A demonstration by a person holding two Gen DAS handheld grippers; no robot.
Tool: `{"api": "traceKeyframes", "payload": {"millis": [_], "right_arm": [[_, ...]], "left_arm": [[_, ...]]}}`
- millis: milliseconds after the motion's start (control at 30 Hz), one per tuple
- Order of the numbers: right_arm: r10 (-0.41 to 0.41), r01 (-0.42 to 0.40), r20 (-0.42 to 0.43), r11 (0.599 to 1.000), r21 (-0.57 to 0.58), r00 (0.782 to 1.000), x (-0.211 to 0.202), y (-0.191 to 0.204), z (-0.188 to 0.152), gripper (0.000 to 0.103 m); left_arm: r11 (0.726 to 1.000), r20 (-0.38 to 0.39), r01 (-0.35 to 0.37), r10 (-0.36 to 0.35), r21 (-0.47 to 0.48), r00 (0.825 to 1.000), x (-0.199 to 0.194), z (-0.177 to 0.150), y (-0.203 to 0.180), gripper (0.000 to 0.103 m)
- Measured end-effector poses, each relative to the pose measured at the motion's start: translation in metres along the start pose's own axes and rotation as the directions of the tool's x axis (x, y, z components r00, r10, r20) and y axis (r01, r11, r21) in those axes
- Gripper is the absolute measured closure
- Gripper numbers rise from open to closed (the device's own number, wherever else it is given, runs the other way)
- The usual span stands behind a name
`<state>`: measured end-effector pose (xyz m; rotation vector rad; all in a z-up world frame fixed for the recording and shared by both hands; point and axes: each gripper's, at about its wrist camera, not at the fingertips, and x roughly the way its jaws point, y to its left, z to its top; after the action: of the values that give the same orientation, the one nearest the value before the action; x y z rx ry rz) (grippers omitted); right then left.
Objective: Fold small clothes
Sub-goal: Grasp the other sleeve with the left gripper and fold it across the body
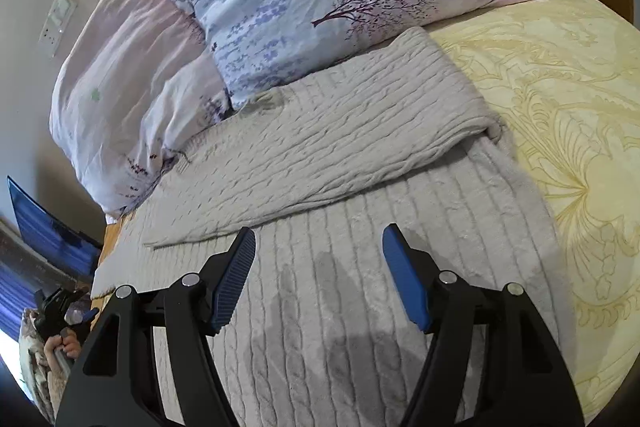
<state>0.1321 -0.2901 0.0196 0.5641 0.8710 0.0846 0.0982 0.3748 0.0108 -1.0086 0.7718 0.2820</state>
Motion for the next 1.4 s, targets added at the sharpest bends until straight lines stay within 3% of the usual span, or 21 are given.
{"api": "traceKeyframes", "payload": {"millis": [267,367,500,667,800,1000,1100,1200,1300,1400], "right_arm": [[-0.006,0.006,-0.006,1.0,-0.021,1.0,-0.001,0.002,-0.003,0.035],[-0.002,0.002,-0.01,1.0,-0.023,1.0,0.0,0.004,-0.003,0.035],[0.001,-0.002,-0.014,1.0,-0.03,1.0,0.0,0.005,-0.004,0.035],[0.009,-0.009,-0.006,0.999,-0.034,1.0,-0.004,0.005,-0.003,0.035],[0.017,-0.017,-0.001,0.999,-0.041,1.0,-0.006,0.005,-0.002,0.035],[0.031,-0.031,-0.002,0.998,-0.054,1.0,-0.007,0.008,-0.003,0.034],[0.035,-0.035,-0.005,0.998,-0.059,0.999,-0.007,0.008,-0.004,0.034],[0.038,-0.038,-0.007,0.997,-0.066,0.999,-0.008,0.009,-0.005,0.034],[0.037,-0.037,-0.005,0.996,-0.076,0.999,-0.011,0.008,-0.004,0.034],[0.022,-0.022,-0.008,0.996,-0.086,1.0,-0.015,0.008,-0.005,0.034]], "left_arm": [[0.983,0.038,0.083,-0.078,-0.166,0.996,0.015,0.02,0.02,0.067],[0.971,0.061,0.104,-0.093,-0.216,0.994,0.02,0.029,0.028,0.076],[0.961,0.07,0.111,-0.096,-0.254,0.993,0.026,0.039,0.034,0.096],[0.965,0.135,0.184,-0.16,-0.186,0.978,0.009,0.036,0.006,0.097],[0.947,0.144,0.298,-0.28,-0.121,0.949,-0.006,0.025,-0.037,0.098],[0.893,0.027,0.451,-0.45,-0.011,0.893,-0.006,-0.024,-0.123,0.098],[0.846,-0.079,0.533,-0.53,0.023,0.844,0.012,-0.067,-0.17,0.098],[0.816,-0.205,0.574,-0.552,0.065,0.808,0.042,-0.114,-0.212,0.097],[0.817,-0.309,0.568,-0.518,0.098,0.798,0.075,-0.162,-0.238,0.097],[0.843,-0.39,0.515,-0.427,0.154,0.816,0.108,-0.204,-0.253,0.097]]}}
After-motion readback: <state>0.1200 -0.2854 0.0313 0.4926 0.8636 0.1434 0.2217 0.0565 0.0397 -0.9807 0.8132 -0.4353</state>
